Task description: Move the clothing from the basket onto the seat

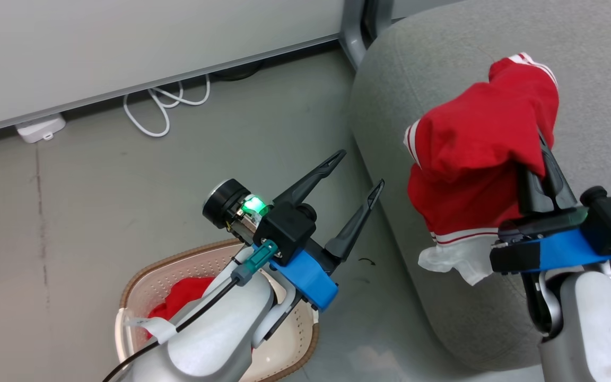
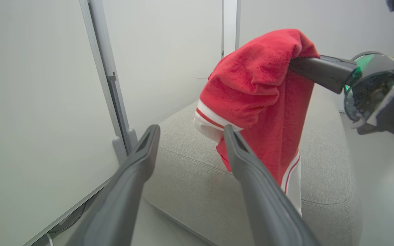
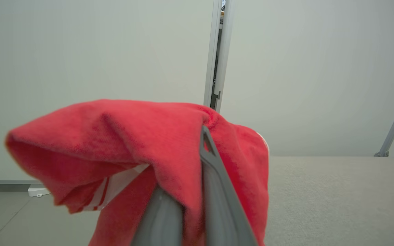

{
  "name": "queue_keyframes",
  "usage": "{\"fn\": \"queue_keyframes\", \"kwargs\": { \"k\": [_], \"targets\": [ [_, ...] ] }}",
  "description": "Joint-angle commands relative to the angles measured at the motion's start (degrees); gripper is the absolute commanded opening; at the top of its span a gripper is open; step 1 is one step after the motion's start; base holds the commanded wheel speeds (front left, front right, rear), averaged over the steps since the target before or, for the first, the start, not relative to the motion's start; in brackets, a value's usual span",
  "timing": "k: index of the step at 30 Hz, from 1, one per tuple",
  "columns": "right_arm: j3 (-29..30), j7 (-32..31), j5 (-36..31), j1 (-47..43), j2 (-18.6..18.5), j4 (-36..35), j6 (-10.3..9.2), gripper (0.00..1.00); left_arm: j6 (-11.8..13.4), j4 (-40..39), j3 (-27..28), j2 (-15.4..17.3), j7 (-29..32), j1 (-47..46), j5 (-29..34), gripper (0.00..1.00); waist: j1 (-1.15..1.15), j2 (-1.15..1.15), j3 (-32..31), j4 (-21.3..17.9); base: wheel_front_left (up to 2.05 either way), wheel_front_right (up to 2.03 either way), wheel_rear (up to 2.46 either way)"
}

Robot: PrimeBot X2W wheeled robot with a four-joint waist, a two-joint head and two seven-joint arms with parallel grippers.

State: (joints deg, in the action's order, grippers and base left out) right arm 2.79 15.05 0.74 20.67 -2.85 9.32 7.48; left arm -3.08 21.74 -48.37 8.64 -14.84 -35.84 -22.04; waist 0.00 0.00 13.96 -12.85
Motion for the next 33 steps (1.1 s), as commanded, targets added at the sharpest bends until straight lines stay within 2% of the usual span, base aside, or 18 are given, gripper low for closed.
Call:
{"fn": "queue_keyframes", "kwargs": {
  "k": [1, 9, 18, 24, 33],
  "targets": [
    [0.62, 0.2, -0.58, -1.14, -0.07, -0.87, 0.03, 0.0, -0.24, 0.04, 0.0, -0.04, -0.34, 0.53, 0.42, 1.0, 0.0, 0.0, -0.16, -1.04, 0.0, 0.0, 0.0],
    [1.41, 0.2, -0.31, -4.6, -0.07, -2.95, 0.03, 0.0, -0.45, 0.23, -0.37, -0.62, -0.36, 0.97, 0.5, 1.0, 0.0, 0.0, -0.42, -2.41, 0.0, 0.0, 0.0],
    [2.27, 0.21, -0.04, 0.44, -0.46, -5.02, 0.03, 0.0, -0.38, -0.15, 0.33, -0.14, -0.41, 0.13, 0.86, 1.0, 0.0, 0.0, 0.71, -2.34, 0.0, 0.0, 0.0],
    [4.83, 0.21, 1.15, 9.75, -3.32, -5.82, 0.03, 0.0, -0.22, -1.07, 0.73, 0.67, -0.42, -1.81, 1.46, 1.0, 0.0, 0.0, 4.58, -1.88, 0.0, 0.0, 0.0],
    [11.91, 0.2, 2.5, 23.91, -10.86, -5.3, 0.03, 0.0, -0.28, -2.69, 1.3, 2.19, 0.55, -7.09, 3.1, 1.0, 0.0, 0.0, 15.22, -0.25, 0.0, 0.0, 0.0]
  ]
}}
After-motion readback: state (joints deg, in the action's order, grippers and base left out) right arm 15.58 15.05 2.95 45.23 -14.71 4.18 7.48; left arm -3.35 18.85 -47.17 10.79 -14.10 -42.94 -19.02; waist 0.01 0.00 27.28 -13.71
